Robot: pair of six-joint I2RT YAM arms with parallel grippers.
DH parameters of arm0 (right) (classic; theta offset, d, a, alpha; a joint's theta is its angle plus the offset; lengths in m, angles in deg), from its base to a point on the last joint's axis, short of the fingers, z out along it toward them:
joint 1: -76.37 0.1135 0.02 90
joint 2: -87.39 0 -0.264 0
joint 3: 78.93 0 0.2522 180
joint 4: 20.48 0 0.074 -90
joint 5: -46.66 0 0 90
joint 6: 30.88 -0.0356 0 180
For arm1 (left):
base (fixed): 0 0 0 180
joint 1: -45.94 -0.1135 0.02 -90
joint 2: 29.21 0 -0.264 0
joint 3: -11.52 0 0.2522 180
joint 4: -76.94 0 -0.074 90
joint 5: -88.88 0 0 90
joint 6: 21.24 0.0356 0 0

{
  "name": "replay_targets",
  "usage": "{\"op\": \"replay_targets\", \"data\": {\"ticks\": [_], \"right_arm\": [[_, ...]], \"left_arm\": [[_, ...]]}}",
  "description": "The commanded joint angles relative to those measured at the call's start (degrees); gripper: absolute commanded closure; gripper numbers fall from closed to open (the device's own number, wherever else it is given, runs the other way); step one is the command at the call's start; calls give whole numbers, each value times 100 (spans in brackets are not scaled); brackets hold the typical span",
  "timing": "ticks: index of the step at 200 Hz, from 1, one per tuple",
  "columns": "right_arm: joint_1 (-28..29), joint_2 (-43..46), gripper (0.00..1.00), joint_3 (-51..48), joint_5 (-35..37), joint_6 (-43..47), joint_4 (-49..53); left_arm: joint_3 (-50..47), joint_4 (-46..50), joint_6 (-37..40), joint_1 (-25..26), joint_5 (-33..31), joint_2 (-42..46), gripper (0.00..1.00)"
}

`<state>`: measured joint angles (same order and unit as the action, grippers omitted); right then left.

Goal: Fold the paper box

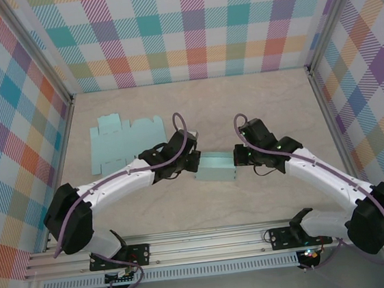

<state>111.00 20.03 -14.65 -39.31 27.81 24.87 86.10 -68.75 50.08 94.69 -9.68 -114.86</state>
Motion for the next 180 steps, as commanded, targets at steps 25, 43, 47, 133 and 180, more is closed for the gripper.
{"op": "replay_targets", "data": {"ticks": [25,43,47,133,180], "right_arm": [[144,2,99,-231,-473,-243,-709],[190,-6,100,-277,-407,-270,-742],[197,-7,100,-284,-383,-279,-734],[474,111,100,-692,61,-279,-1073],[597,337,100,-1146,220,-182,-1424]], "left_arm": [[-276,-157,-101,253,515,-73,100],[-326,-218,-140,276,533,-75,100],[-333,-220,-141,282,532,-67,100],[-690,-808,-166,681,-37,8,100],[-967,-1118,-240,750,-307,77,100]]}}
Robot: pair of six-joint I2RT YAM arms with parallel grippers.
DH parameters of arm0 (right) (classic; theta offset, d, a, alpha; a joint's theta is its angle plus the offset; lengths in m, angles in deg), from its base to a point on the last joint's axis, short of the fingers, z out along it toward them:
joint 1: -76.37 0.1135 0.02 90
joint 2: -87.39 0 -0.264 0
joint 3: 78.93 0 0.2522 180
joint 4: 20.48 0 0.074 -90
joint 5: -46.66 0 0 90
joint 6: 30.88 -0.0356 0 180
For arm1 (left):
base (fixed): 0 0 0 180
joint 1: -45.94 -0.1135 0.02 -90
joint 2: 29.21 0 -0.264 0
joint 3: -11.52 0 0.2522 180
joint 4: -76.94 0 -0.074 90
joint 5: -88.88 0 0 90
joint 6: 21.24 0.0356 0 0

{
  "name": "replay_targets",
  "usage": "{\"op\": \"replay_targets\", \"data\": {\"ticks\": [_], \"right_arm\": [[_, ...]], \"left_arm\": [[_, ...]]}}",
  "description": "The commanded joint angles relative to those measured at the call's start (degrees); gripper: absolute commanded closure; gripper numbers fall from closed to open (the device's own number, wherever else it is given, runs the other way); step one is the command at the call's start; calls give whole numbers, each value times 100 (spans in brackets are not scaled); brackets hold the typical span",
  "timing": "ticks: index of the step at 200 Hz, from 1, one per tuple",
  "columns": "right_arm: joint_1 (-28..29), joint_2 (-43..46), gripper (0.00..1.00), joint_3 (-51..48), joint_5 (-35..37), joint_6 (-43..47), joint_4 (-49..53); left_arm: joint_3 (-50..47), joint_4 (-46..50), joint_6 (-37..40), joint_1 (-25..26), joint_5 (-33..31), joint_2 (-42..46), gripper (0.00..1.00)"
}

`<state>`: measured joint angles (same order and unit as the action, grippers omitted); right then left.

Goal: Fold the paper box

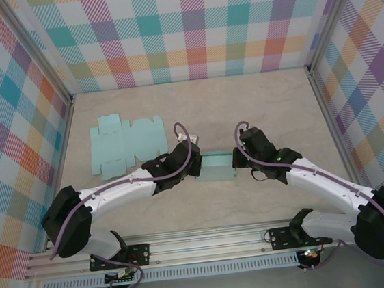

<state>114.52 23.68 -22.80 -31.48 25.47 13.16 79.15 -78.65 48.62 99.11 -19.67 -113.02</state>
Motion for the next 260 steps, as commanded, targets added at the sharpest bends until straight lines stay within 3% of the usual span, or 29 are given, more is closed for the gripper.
{"op": "replay_targets", "data": {"ticks": [1,133,190,260], "right_arm": [[250,-24,100,-346,-558,56,-263],[829,326,100,-1105,154,289,-1017],[843,547,100,-959,677,925,-1581],[832,65,100,-1045,1484,2453,-3514]], "left_arm": [[-280,-135,-95,308,689,-104,100],[-972,-1053,-374,427,218,40,100],[-645,-1845,491,423,-351,51,100],[-516,-3688,1771,323,-1001,-599,100]]}}
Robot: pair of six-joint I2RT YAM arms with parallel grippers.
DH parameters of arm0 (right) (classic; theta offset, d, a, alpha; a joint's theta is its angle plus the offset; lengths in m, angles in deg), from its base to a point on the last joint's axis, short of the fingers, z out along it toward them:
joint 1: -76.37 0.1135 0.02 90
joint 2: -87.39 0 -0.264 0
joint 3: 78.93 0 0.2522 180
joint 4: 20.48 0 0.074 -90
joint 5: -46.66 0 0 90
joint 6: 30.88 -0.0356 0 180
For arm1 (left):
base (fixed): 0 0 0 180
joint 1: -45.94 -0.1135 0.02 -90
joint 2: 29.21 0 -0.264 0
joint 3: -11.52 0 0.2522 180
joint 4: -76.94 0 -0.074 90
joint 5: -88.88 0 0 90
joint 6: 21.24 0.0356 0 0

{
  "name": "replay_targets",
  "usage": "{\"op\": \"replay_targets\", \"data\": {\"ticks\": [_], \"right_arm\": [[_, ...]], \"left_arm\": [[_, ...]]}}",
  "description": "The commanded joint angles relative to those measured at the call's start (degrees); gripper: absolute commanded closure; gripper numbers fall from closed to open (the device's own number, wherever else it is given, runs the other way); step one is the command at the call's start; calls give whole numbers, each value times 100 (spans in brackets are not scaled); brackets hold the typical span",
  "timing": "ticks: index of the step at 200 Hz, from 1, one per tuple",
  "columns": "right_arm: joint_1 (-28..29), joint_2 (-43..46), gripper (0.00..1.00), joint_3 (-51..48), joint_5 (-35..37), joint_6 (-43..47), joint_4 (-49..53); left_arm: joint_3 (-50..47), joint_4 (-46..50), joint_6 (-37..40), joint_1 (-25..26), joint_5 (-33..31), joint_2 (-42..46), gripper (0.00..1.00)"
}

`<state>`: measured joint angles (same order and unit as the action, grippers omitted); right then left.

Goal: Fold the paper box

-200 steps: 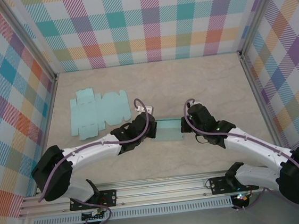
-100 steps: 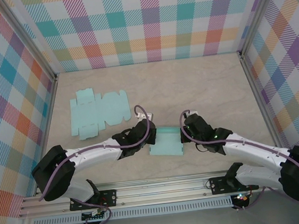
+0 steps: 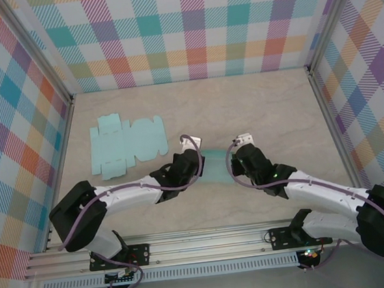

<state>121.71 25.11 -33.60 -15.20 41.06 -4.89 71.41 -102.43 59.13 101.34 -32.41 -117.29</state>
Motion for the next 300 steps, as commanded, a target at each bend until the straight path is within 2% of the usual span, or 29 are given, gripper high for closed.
{"op": "replay_targets", "data": {"ticks": [1,51,85,119,158,252,300], "right_arm": [[118,-84,100,34,-143,924,-1741],[115,-657,100,-257,-135,2061,-3513],[115,-1229,100,-467,-245,2267,-4379],[115,-1461,100,-727,-256,2272,-4897],[115,-1522,100,-932,-277,2290,-5019],[115,-1779,100,-1071,-138,2325,-5075],[113,-1831,100,-1048,-114,2325,-5023]], "left_arm": [[262,-1330,740,97,273,-178,100],[253,-2349,1377,-64,286,-600,100],[130,-2859,1478,-75,320,-1007,100],[-102,-3051,1361,-77,322,-1095,100],[-457,-2894,994,-80,299,-876,99],[-912,-2291,231,-73,699,26,40],[-925,-1417,-713,-73,580,804,11]]}}
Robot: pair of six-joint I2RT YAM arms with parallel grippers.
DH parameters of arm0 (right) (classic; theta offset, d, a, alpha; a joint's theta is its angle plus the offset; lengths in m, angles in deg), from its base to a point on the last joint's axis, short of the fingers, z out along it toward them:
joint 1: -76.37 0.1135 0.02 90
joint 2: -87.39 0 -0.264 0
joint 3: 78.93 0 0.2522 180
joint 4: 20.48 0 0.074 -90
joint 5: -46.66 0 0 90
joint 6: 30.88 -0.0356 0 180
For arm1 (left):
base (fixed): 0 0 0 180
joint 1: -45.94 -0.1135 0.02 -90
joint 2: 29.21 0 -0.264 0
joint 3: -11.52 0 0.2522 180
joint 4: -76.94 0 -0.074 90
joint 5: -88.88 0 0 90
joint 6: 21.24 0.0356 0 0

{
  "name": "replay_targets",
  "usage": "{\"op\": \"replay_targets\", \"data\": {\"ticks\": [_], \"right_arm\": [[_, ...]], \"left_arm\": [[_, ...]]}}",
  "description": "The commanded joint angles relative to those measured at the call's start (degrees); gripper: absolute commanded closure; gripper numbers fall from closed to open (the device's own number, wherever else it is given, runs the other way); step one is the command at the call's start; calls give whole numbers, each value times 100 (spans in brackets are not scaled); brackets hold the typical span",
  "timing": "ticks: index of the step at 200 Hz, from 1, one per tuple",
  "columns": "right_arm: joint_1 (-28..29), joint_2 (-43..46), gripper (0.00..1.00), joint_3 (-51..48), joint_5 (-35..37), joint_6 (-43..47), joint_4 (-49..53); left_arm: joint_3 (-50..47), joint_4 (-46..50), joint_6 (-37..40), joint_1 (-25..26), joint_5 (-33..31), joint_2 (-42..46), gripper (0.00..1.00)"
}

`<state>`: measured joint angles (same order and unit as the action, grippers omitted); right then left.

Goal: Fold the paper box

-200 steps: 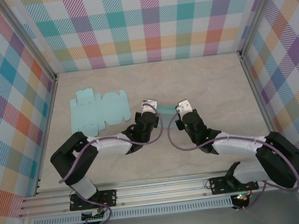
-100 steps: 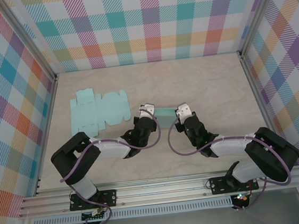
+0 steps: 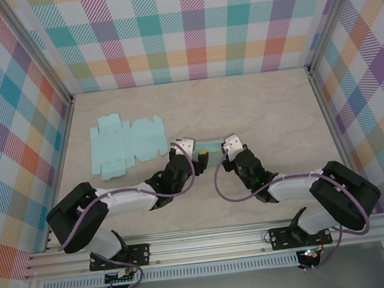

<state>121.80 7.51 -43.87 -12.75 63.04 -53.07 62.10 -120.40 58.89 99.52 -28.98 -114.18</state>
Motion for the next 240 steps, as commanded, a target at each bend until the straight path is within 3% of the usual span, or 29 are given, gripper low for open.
{"op": "replay_targets", "data": {"ticks": [1,18,44,68,103,183,240], "right_arm": [[105,-72,100,-21,-360,126,-207],[106,-72,100,-21,-359,126,-182],[106,-81,100,-12,-361,126,-166],[106,-59,100,6,-366,126,-98],[106,-37,100,-3,-366,126,-70],[108,73,100,-12,-379,126,154],[120,361,92,-12,-466,22,591]], "left_arm": [[12,409,-734,109,224,509,11],[123,1042,-1313,100,-100,840,2],[379,2012,-2089,-37,-457,1210,0],[672,2914,-2754,-323,-144,1364,0],[887,3677,-3025,-466,304,1373,0],[600,3240,-3197,-474,497,795,3],[188,2693,-3393,-413,633,505,18]]}}
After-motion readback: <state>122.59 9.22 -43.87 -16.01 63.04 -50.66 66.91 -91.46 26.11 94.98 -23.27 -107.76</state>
